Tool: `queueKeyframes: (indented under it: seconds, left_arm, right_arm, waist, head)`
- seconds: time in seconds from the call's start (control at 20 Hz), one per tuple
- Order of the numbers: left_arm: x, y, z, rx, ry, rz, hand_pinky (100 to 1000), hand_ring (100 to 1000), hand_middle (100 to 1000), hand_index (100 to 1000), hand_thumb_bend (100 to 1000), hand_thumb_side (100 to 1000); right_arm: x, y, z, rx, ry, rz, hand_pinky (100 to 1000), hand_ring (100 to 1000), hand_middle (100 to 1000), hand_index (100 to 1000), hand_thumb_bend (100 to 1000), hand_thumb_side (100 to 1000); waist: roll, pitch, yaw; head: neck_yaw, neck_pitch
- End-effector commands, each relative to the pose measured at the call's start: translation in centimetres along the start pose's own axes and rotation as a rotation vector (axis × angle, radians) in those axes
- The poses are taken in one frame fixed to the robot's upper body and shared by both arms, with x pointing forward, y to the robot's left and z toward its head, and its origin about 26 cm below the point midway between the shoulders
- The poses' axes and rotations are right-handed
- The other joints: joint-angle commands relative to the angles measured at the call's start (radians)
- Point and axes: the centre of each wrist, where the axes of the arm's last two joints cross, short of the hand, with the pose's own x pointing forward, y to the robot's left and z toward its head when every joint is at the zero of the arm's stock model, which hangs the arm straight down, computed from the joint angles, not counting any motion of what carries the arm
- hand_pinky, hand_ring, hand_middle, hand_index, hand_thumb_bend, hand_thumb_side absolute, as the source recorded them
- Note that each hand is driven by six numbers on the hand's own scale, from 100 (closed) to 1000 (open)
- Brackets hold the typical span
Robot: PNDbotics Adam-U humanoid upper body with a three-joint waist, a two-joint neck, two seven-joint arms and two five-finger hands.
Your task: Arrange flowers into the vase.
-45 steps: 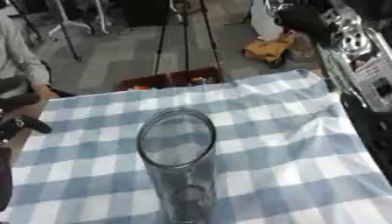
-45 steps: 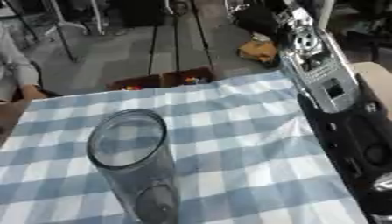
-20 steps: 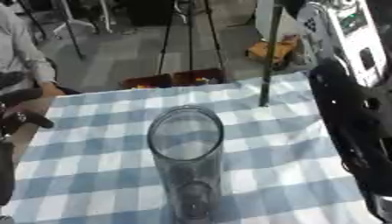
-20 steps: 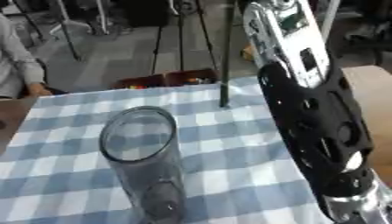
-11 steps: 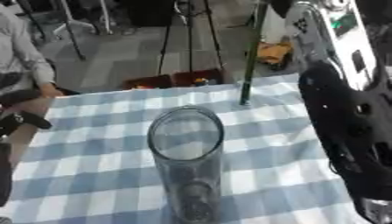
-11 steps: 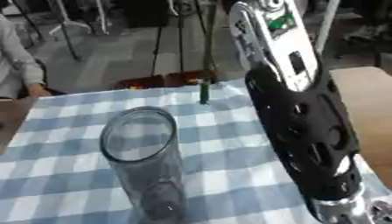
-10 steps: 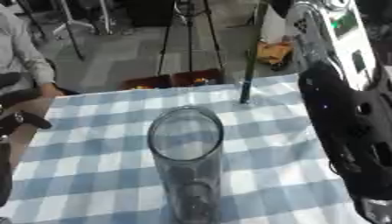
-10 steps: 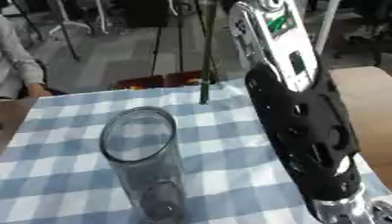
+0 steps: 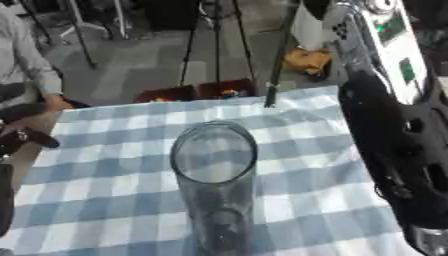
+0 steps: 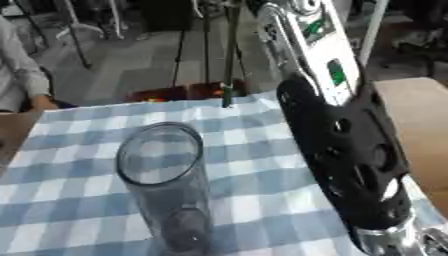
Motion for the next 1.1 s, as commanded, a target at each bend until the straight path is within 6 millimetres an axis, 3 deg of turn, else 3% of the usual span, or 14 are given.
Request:
queueKeyframes:
  seconds: [0.05,0.55,1.1]
  left_arm:
    - [0.6,0.0,-0.6,-0.013,-0.031,-0.001,479,732,779,860,100,1000]
    - [0.6,-0.1,-0.7,-0.014,-0.035,0.004,479,731,778,860,100,1000]
    - [0.7,-0.2,-0.8,-0.02,-0.037,0.008,480,730,778,860,100,1000]
  right_arm:
    - [1.3,0.6,-0.7,0.007,-0.023,-0.022,210,329,100,100,100,211]
    - [1.0,2.0,-0.5,0.054,-0.083,-0.044,215,327,100,100,100,221]
    - [0.8,3.2,-0.6,0.047,-0.012,-0.121,210,323,100,100,100,219]
  waist:
    - [-0.004,-0.02,0.003]
    - [-0.008,-0.021,0.011]
    - [-0.012,-0.026,0.015]
  head:
    - [-0.001,-0.01]
    - [-0.001,-0.014]
    - [0.006,-0.007]
